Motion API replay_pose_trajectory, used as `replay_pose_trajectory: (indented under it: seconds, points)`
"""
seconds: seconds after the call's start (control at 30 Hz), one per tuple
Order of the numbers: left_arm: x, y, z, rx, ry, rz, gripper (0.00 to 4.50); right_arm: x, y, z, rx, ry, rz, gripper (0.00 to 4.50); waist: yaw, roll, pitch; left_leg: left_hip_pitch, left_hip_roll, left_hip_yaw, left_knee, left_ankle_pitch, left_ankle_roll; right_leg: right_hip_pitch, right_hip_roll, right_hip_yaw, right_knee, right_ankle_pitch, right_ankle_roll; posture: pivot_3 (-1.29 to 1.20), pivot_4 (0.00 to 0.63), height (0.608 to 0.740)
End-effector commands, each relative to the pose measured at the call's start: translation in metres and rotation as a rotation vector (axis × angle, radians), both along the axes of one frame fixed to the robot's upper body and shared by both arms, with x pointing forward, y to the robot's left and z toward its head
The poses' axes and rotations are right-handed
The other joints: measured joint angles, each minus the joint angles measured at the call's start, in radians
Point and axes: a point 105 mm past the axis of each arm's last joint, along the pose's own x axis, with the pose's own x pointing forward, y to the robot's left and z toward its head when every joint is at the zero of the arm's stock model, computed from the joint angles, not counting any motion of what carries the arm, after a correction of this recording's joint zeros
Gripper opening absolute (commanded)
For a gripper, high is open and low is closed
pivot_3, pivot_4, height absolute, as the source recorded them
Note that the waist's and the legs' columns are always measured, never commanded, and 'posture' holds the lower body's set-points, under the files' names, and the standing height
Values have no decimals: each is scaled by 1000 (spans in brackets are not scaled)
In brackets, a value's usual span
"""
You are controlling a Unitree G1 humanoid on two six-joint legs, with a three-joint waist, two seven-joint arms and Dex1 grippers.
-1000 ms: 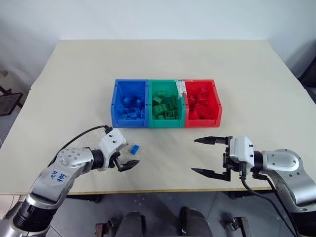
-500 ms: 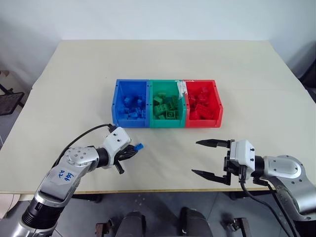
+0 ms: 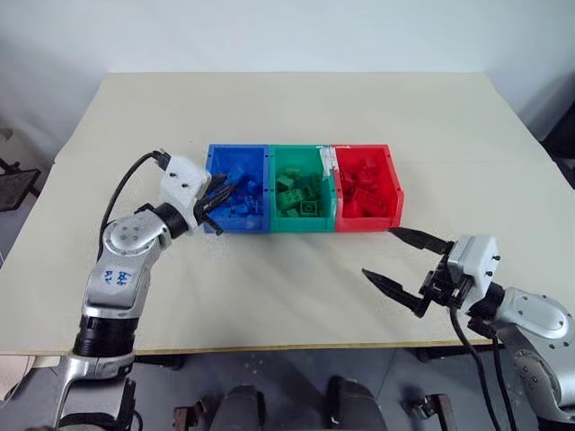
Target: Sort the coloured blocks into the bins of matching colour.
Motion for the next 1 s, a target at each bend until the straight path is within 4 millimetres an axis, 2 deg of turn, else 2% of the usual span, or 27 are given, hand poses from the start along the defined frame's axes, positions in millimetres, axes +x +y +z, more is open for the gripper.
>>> replay_pose_trajectory:
  seconds: [0.03,0.2,0.3,0.37,0.57,0.67,0.73,0.8,1.0]
  points:
    - [5,-8,4,-21,-11,-19,426,-2,0,13,12,-66,-24,4500,-1,0,0,0,0,0,0,0,0,0,0,0,0,0,0,0,150,740]
    - [12,4,6,-73,3,16,2068,-3,6,8,-16,-78,-4,4500,0,0,0,0,0,0,0,0,0,0,0,0,0,0,0,0,150,740]
    - [-4,21,5,-100,2,-14,2956,-3,6,2,-47,-75,11,4500,-5,0,0,0,0,0,0,0,0,0,0,0,0,0,0,0,150,740]
    - [-16,32,0,-39,-2,-20,3570,-2,6,-2,-58,-70,19,4500,-14,0,0,0,0,0,-1,0,0,-1,0,0,0,0,0,0,150,740]
    - [-48,41,-2,53,-25,-120,3570,0,4,-10,-96,-62,51,4500,-1,0,0,0,1,0,0,0,0,0,0,0,0,0,0,0,150,740]
    - [-76,70,-30,123,77,-136,3570,3,-2,-18,-157,-44,87,4500,-3,0,0,0,1,1,0,0,0,0,0,1,0,0,0,0,150,740]
    - [-88,81,-44,182,107,-147,3570,3,-7,-22,-196,-31,115,4500,-12,0,0,1,1,1,-2,0,0,-1,0,1,0,0,0,0,150,740]
    - [-94,88,-53,226,123,-148,3570,4,-10,-23,-217,-16,146,4500,-11,0,0,1,1,1,-2,0,0,-1,0,0,-1,0,-1,0,150,740]
    - [-98,87,-58,197,133,-141,3570,9,-16,-22,-235,-10,182,4500,0,0,0,0,1,1,0,0,0,0,0,0,-1,0,-1,0,150,740]
